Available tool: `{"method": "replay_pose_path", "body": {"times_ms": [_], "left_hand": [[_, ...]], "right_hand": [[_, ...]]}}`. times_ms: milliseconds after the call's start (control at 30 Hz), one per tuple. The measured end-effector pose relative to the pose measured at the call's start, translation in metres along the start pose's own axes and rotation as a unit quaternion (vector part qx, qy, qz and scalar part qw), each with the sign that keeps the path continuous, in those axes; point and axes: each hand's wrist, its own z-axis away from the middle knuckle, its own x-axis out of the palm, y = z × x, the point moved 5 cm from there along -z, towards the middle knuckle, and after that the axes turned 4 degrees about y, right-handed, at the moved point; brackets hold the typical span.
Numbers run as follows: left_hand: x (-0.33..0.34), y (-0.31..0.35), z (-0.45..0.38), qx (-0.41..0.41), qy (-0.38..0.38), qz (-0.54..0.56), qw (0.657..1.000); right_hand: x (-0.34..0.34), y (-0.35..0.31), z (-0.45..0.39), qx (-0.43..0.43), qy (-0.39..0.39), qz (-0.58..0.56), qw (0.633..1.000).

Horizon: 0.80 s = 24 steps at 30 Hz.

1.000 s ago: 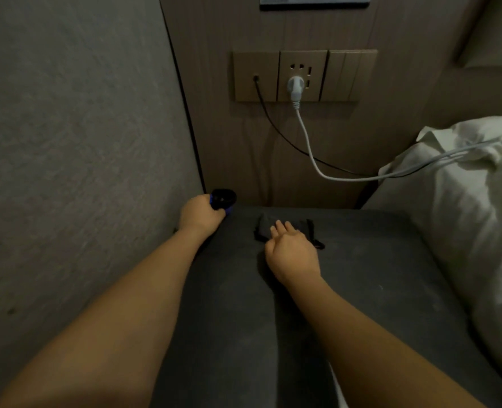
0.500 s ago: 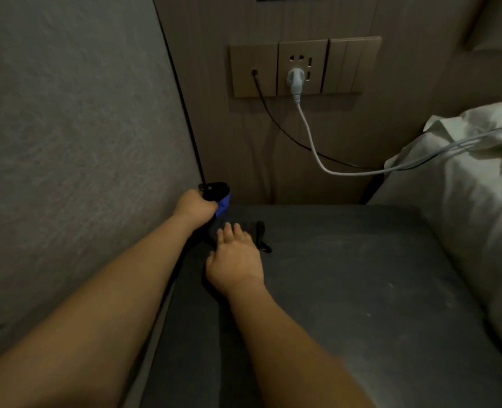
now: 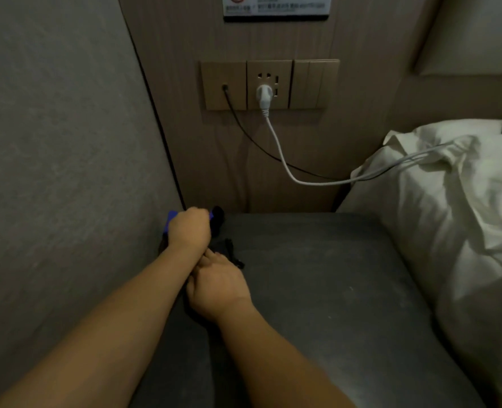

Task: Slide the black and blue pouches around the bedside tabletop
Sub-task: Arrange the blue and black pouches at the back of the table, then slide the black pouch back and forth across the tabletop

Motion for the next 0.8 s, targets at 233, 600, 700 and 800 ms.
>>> {"method": "replay_pose_path", "body": {"times_ms": [233, 600, 700, 800], "left_hand": [[-0.001, -0.002, 0.008, -0.024, -0.011, 0.081, 0.996], [0.009, -0.01, 0.068, 0.075, -0.085, 0.124, 0.986], [0.014, -0.024, 0.087, 0.082, -0.083, 0.116, 0.986], [0.019, -0.037, 0.091, 0.074, -0.133, 0.133, 0.979]], "right_hand": [[-0.032, 0.06, 0.025, 0.043, -0.006, 0.082, 0.996], [-0.098, 0.17, 0.07, 0.213, -0.01, 0.167, 0.963], [-0.115, 0.186, 0.08, 0.234, -0.015, 0.202, 0.951], [-0.13, 0.194, 0.094, 0.231, -0.057, 0.289, 0.927]]}}
